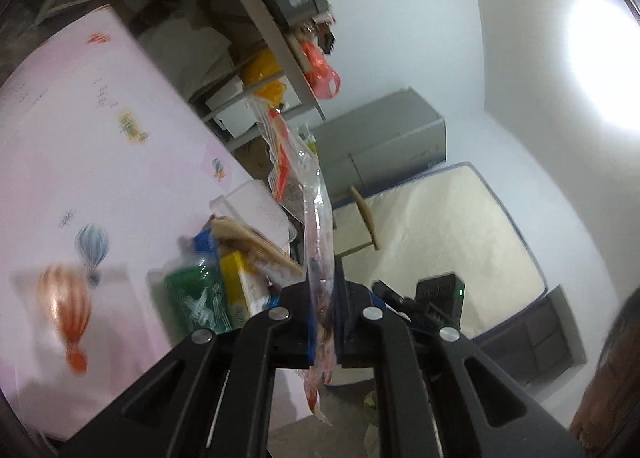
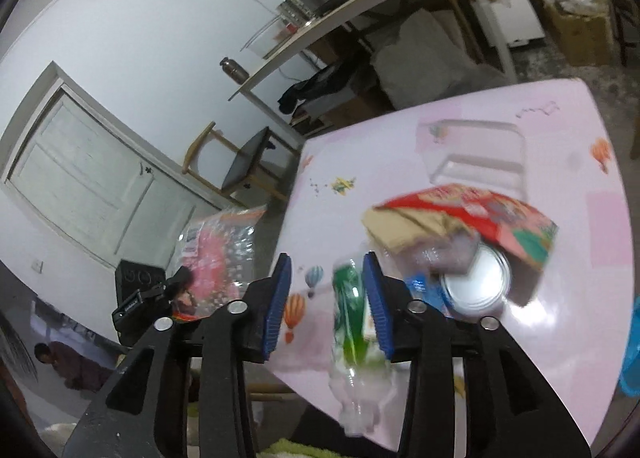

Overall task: Collect trash
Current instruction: 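Grasp the clear snack bag with the left gripper and lift it, then grasp the blue crumpled wrapper with the right gripper while the left holds the bag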

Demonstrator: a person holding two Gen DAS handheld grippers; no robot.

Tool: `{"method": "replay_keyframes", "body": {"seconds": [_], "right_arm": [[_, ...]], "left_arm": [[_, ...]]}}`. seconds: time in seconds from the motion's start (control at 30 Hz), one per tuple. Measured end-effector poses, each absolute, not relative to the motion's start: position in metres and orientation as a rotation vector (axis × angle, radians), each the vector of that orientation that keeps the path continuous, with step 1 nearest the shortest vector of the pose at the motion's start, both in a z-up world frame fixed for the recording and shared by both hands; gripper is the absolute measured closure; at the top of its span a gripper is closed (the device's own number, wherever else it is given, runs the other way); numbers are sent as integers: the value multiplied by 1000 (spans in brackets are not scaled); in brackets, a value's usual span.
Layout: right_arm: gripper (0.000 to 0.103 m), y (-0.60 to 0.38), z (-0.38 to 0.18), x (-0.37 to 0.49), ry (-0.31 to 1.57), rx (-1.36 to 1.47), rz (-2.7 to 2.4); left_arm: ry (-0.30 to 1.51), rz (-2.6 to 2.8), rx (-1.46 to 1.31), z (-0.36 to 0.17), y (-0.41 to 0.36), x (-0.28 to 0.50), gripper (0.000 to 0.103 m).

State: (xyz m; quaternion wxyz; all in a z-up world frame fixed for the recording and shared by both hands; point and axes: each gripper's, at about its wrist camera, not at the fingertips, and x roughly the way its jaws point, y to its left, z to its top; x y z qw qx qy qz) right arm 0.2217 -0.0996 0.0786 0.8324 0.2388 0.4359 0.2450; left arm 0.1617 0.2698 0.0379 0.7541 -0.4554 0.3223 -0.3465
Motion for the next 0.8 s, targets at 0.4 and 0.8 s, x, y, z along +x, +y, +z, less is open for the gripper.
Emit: {"method": "replay_keyframes", "body": {"seconds": [0.4,0.8], "right_arm": [[56,-114,23,148,960,468,346],[28,-93,17,138,836,218,217]], "left_arm": [[988,-414,-844,-85,258,127,95],[1036,-224,-455,-83,230,140,81]]}}
